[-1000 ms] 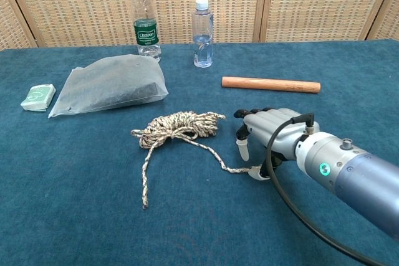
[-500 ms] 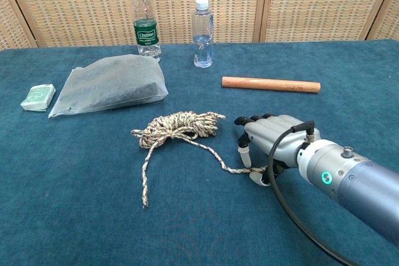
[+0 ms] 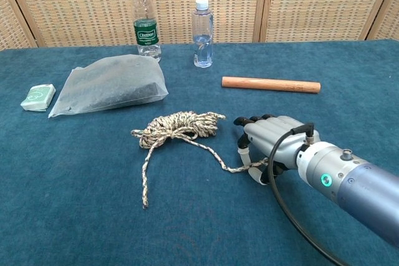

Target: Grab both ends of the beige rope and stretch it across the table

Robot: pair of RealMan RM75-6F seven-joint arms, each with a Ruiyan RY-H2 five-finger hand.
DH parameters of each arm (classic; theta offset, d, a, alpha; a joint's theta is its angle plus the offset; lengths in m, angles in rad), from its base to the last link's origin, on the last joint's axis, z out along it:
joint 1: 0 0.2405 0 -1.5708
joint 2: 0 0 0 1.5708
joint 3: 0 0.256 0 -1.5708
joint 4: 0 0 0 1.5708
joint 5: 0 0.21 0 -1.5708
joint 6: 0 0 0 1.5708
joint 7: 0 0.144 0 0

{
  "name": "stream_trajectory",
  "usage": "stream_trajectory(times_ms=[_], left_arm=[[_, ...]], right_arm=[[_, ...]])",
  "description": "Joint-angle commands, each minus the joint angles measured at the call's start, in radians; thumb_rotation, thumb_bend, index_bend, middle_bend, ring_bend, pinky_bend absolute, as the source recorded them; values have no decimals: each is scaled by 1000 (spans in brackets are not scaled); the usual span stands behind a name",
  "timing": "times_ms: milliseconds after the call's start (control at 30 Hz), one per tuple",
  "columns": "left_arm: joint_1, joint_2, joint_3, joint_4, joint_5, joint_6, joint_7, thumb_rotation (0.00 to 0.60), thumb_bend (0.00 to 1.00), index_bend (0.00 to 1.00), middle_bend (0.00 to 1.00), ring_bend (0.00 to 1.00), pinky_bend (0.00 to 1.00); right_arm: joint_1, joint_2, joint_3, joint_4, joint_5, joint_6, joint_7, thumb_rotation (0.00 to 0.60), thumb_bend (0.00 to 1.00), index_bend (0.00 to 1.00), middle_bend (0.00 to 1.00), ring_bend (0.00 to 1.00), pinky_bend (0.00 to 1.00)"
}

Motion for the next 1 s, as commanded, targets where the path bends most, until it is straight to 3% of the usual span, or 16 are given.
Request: stream_trajectory(times_ms=[33,567,667,800,900,1000], left_arm=[[0,-1,0,1,-1,-1,1,600,61,0,0,0,0],[-45,-46,-14,54,49,-29,53,600,97,0,0,0,0],[-86,-63,-29,87,77,-59,77,600,110,20,0,0,0],[-155,-89,-49,120,127,-117,145,600,113,188,0,0,0],[-211,-122,-64,161,186,-146,194,600,114,222,0,0,0],[-358,-171,-65,233,338,-254,196,600,124,238,0,0,0]], right_arm=[[-3,0,-1,2,-12,4,10,600,442,643,0,0,0],[-25,34,4,-11,-77,8,73,600,443,682,0,0,0],[-27,39,7,-20,-78,11,73,600,443,683,0,0,0],[-31,36,14,-26,-73,18,75,600,443,683,0,0,0],[-31,35,12,-23,-74,20,68,600,443,683,0,0,0],[-31,37,11,-14,-73,13,65,600,443,684,0,0,0]])
